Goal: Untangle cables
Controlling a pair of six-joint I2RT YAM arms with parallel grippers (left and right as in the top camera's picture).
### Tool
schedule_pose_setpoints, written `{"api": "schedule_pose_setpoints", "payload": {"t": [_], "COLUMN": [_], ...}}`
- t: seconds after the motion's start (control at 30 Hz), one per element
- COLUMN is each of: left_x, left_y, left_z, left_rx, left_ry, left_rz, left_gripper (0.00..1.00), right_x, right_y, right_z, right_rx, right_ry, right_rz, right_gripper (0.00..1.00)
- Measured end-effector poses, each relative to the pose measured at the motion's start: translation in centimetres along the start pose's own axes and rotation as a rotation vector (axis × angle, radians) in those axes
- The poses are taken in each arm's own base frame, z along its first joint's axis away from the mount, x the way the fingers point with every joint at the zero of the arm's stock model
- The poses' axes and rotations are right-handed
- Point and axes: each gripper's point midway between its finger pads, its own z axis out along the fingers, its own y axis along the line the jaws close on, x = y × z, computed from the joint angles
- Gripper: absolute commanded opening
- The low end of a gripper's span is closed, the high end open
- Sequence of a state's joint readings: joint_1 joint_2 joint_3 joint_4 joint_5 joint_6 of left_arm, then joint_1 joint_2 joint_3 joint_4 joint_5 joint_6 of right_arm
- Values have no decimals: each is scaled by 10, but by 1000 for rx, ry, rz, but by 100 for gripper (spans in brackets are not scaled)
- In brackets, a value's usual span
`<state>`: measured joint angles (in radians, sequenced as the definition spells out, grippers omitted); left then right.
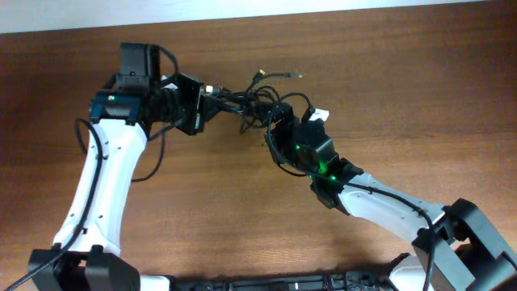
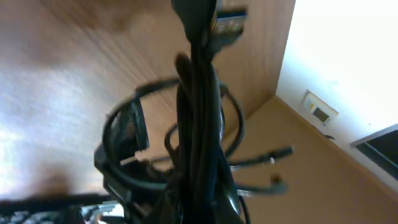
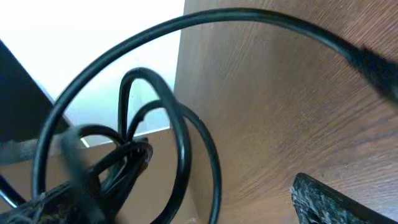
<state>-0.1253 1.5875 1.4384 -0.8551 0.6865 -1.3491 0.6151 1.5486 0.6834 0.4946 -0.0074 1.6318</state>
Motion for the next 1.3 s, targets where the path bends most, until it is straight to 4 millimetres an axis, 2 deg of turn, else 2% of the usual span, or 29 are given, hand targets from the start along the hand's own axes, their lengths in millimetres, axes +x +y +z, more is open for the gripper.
{"api": "schedule_pose_setpoints", "payload": {"t": [0.07, 0.17, 0.27, 0.33, 0.37, 0.4, 0.47, 0.5, 0.53, 0.6, 0.63, 0.67, 0.7, 0.73, 0.77, 0.8, 0.83, 0.9, 0.93, 0.97, 1.03, 1.07, 1.13, 1.2, 1.23, 1.27, 1.3], "left_x": [9, 10, 9, 17, 25, 39, 51, 55, 59, 62, 52, 39, 32, 20, 9, -4, -7, -7, -3, 2, 34, 42, 55, 74, 84, 88, 84], "left_y": [-10, -20, -24, -24, -25, -35, -63, -72, -79, -95, -109, -115, -118, -119, -119, -120, -120, -105, -103, -103, -102, -101, -101, -104, -114, -127, -141], "left_z": [4, 5, 5, 9, 12, 17, 13, 10, 6, -8, -24, -39, -46, -56, -63, -72, -74, -65, -61, -57, -38, -34, -26, -15, -15, -21, -30], "left_rx": [31, 67, 79, 74, 71, 101, 207, 242, 271, 346, 416, 458, 478, 498, 515, 540, 549, 486, 474, 469, 441, 432, 411, 404, 439, 497, 562], "left_ry": [29, 28, 22, 40, 60, 93, 141, 165, 191, 240, 238, 229, 222, 201, 169, 109, 71, 71, 76, 89, 166, 187, 230, 256, 261, 250, 215], "left_rz": [-44, -58, -65, -55, -49, -14, 58, 72, 75, 119, 155, 166, 172, 176, 197, 294, 410, 423, 423, 428, 433, 424, 351, 318, 346, 385, 429], "left_gripper": [0, 0, 0, 0, 0, 0, 0, 0, 0, 0, 0, 0, 0, 0, 0, 0, 0, 0, 0, 0, 0, 0, 0, 0, 0, 0, 0], "right_x": [2, 4, 8, 9, 10, 10, 19, 26, 20, 7, -15, -25, -31, -44, -58, -71, -74, -57, -45, -35, -28, -29, -12, 17, 45, 75, 98], "right_y": [-10, -22, -17, 2, 9, 17, 16, 8, -24, -50, -75, -81, -97, -113, -121, -108, -83, -6, 13, 20, 5, 3, -8, -7, -25, -47, -53], "right_z": [2, 3, 3, 4, 3, 3, 3, 3, 4, 0, -6, -9, -19, -29, -42, -53, -66, -77, -75, -68, -42, -30, -5, 21, 36, 39, 35], "right_rx": [31, 78, 55, -26, -55, -89, -94, -66, 70, 186, 299, 333, 412, 492, 535, 509, 432, 121, 40, 5, 29, 11, -7, -98, -95, -61, -68], "right_ry": [13, 37, 78, 84, 84, 83, 99, 116, 117, 110, 92, 87, 102, 108, 120, 115, 119, 140, 152, 161, 168, 163, 189, 231, 292, 373, 450], "right_rz": [6, -37, -70, -85, -88, -120, -257, -340, -415, -462, -516, -549, -552, -551, -567, -630, -657, -733, -727, -675, -569, -517, -393, -333, -304, -325, -378], "right_gripper": [99, 98, 99, 99, 94, 82, 72, 73, 69, 65, 66, 67, 79, 96, 97, 98, 100, 99, 99, 99, 99, 99, 98, 98, 88, 84, 85]}}
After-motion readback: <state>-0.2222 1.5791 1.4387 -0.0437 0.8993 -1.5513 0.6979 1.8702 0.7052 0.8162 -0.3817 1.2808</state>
